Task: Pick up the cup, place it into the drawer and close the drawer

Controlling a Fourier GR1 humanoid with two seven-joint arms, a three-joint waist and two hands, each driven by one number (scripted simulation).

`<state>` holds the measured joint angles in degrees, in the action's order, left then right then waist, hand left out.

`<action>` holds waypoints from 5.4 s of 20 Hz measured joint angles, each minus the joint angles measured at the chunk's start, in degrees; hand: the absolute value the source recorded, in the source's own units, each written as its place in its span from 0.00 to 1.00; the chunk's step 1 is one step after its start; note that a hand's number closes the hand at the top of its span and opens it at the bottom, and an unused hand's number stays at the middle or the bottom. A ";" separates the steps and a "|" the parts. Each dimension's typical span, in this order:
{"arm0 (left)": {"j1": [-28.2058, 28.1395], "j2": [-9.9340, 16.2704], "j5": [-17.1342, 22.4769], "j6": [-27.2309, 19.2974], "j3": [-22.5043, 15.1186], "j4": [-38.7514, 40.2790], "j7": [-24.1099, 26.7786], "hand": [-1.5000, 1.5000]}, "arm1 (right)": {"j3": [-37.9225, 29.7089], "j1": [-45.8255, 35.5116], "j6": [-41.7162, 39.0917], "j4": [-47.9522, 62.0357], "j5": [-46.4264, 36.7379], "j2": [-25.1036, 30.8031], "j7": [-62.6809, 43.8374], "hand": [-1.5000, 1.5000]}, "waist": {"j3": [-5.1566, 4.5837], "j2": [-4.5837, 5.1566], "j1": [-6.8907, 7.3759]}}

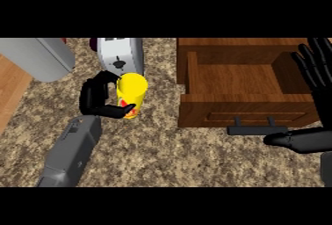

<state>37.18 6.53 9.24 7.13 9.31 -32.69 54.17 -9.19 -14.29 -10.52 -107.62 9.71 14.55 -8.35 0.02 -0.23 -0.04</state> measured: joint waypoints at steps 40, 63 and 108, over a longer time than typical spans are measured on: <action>38.15 -6.52 8.42 -23.21 -28.64 15.05 -42.32 0.00 | 3.91 -7.37 -1.93 5.47 -1.78 -2.11 4.18 0.00 | 0.13 2.70 -10.08; 35.28 -6.52 27.21 -25.59 -25.77 9.03 -26.98 0.00 | 19.67 -5.52 -24.05 4.69 -2.88 7.76 -2.82 0.00 | 0.01 1.48 -6.13; 11.57 5.24 30.81 -8.29 -24.58 -10.36 -26.55 0.00 | 12.84 -30.01 -10.24 75.64 -28.93 6.12 33.06 1.00 | 0.82 1.96 9.74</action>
<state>48.75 11.77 40.05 -1.17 -15.27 -43.06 27.62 3.65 -44.30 -20.76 -31.98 -19.22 20.67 24.71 0.84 1.74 9.70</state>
